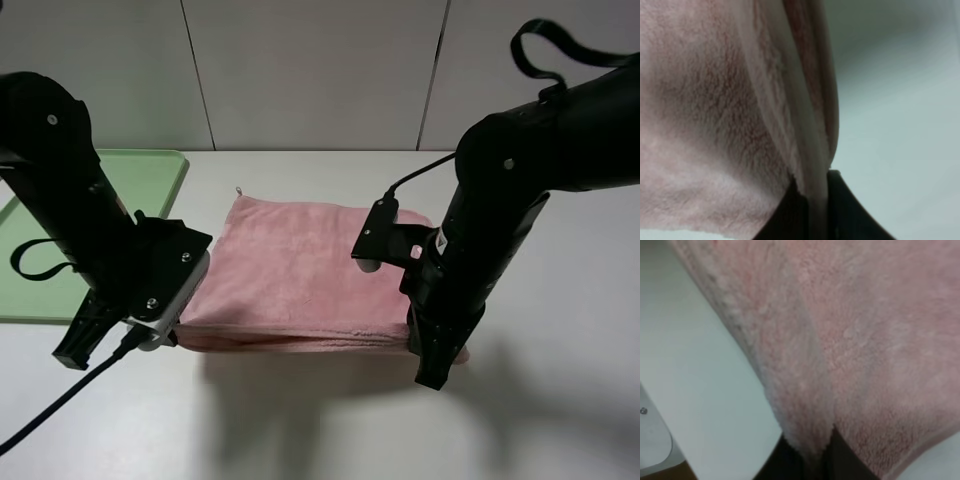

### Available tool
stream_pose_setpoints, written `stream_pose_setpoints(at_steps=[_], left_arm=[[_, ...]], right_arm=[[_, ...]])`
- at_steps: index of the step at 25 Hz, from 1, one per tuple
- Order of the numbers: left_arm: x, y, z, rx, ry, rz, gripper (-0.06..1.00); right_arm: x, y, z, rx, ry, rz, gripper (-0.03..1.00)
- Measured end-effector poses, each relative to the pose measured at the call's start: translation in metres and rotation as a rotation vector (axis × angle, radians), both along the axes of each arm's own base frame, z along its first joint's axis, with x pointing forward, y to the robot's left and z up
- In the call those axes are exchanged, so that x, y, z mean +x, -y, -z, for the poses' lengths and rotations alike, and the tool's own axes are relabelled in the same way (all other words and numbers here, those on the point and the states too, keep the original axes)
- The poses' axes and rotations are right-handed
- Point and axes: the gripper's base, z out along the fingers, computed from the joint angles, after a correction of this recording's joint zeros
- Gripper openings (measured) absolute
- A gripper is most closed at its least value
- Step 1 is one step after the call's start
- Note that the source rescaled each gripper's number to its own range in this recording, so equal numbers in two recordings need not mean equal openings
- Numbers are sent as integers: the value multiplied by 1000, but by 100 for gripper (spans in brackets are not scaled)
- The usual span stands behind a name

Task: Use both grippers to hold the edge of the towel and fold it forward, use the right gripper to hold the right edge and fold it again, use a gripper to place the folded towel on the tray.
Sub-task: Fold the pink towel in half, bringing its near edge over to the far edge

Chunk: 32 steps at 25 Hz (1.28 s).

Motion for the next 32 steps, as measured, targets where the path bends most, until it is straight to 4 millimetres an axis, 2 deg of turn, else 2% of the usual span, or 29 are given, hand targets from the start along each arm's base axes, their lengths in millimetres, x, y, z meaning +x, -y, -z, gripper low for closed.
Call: stream_pose_setpoints(at_steps=[11,22,32], left_arm=[[-18,-7,-33,-22,-12,-76,0],[-38,-14,-58,-45,-42,-86,0],[-18,-11,-58,-88,191,-96,0]], right_arm=[[-20,13,-49,72,38,23,0],[-38,22,-73,99,2,42,0],[-28,24,-75,92,128,10,0]])
